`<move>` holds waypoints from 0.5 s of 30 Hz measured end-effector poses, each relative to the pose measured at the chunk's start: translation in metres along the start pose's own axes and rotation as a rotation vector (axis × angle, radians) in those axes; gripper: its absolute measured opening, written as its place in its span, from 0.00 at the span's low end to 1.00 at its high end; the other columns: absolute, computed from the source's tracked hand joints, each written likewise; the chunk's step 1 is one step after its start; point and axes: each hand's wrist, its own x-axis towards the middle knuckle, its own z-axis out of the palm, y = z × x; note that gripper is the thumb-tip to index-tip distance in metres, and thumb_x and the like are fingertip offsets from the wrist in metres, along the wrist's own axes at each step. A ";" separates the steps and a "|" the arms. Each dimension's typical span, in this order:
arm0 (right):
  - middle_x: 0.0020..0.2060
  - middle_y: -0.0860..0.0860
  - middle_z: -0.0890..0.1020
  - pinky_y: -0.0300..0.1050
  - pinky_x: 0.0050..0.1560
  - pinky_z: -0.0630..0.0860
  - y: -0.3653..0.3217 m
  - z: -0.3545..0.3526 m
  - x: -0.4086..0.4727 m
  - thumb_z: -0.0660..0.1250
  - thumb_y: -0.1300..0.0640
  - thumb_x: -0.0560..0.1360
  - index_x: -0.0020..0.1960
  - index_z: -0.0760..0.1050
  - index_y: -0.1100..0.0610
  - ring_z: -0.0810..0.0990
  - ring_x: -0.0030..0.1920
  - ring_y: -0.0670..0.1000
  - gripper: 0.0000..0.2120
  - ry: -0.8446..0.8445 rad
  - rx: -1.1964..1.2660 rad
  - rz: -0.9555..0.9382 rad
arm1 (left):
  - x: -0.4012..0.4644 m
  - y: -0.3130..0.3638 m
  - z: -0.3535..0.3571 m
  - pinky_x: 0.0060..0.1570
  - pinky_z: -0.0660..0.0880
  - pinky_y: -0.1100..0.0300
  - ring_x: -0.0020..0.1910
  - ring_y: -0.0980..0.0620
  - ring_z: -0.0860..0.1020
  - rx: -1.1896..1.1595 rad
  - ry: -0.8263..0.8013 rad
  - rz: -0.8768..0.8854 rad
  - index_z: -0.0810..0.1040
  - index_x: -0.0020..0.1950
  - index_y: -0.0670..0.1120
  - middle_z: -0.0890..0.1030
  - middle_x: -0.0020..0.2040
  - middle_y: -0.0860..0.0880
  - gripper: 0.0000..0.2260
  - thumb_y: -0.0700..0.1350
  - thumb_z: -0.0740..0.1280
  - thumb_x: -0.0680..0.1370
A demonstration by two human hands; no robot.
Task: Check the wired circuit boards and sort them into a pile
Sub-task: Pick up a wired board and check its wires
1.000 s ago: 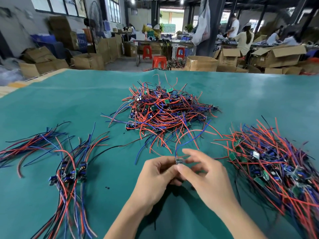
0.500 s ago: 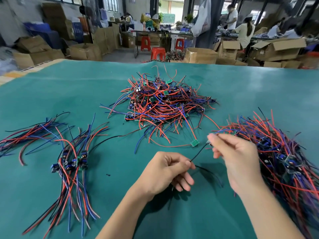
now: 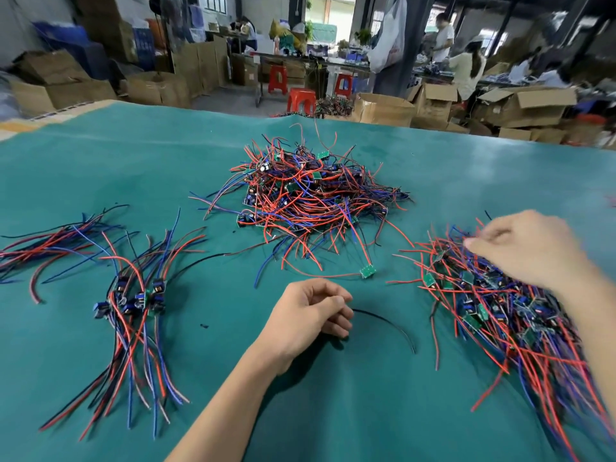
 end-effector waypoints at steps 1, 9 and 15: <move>0.39 0.48 0.87 0.45 0.47 0.76 -0.015 0.011 -0.002 0.76 0.42 0.71 0.34 0.80 0.46 0.85 0.47 0.55 0.12 0.014 0.082 -0.058 | 0.000 0.000 0.000 0.34 0.78 0.61 0.32 0.48 0.79 -0.007 0.018 0.002 0.77 0.52 0.30 0.80 0.39 0.39 0.05 0.31 0.62 0.80; 0.41 0.56 0.83 0.49 0.43 0.72 -0.106 0.127 -0.013 0.72 0.47 0.74 0.42 0.78 0.58 0.79 0.48 0.62 0.14 -0.085 0.291 -0.041 | 0.000 0.000 0.000 0.37 0.79 0.60 0.36 0.48 0.79 0.023 0.030 0.006 0.76 0.52 0.30 0.79 0.42 0.38 0.06 0.29 0.60 0.80; 0.33 0.57 0.84 0.41 0.31 0.78 -0.075 0.107 -0.023 0.75 0.60 0.74 0.41 0.85 0.61 0.81 0.31 0.51 0.05 -0.081 1.162 0.104 | 0.002 -0.002 -0.002 0.37 0.79 0.61 0.35 0.48 0.80 0.049 0.018 0.001 0.77 0.52 0.29 0.80 0.42 0.38 0.07 0.30 0.60 0.81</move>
